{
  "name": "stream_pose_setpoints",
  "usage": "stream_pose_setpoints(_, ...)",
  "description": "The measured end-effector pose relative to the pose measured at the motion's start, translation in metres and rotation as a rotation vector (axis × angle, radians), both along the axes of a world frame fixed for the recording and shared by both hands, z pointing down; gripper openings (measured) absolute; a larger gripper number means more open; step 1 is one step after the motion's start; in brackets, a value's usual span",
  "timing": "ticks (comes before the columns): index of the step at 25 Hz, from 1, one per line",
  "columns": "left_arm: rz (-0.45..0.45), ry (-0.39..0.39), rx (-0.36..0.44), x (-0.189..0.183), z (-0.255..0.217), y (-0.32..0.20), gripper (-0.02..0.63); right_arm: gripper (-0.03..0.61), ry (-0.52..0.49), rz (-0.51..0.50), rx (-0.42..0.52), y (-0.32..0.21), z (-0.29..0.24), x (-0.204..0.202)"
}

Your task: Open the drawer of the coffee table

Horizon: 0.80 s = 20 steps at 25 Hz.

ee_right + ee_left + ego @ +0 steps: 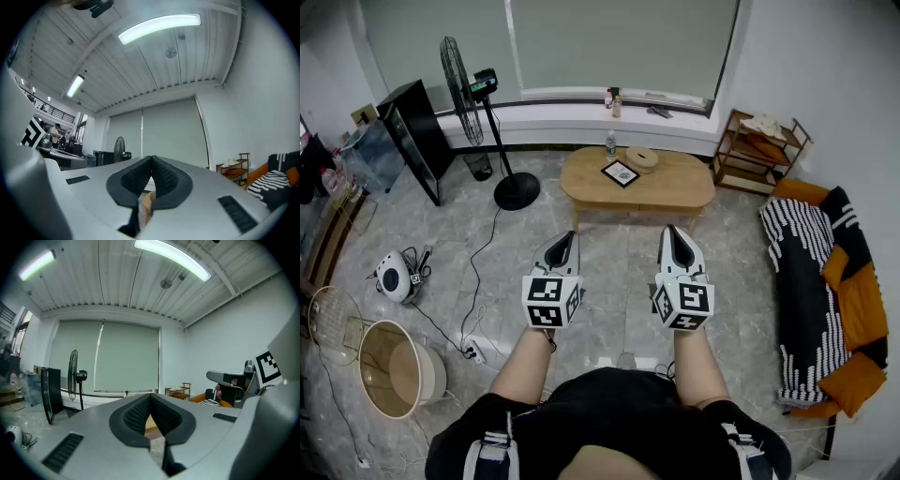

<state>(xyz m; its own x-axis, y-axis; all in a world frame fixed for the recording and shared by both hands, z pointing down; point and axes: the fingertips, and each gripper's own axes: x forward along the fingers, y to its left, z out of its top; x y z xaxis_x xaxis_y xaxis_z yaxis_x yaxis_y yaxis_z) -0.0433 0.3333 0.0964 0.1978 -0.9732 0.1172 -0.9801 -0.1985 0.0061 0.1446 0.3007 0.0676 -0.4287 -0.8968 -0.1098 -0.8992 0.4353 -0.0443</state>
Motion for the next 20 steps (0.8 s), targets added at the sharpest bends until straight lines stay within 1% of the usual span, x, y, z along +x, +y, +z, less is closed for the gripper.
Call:
stream_pose_setpoints(4,0.001,0.009,-0.008,0.007,0.004,-0.013,0.02,0.014,0.001,-0.002,-0.001,-0.012,0.003,0.008)
stream_pose_setpoints(10,0.001,-0.013,-0.014,0.017,0.004,-0.029,0.02,0.014,0.008,0.006,-0.024,-0.031,0.011,0.014)
stream_pose_setpoints(20,-0.016,-0.041,-0.015,0.035,0.004,-0.062,0.02,0.015,0.012,-0.022,-0.039,-0.068,0.019,0.025)
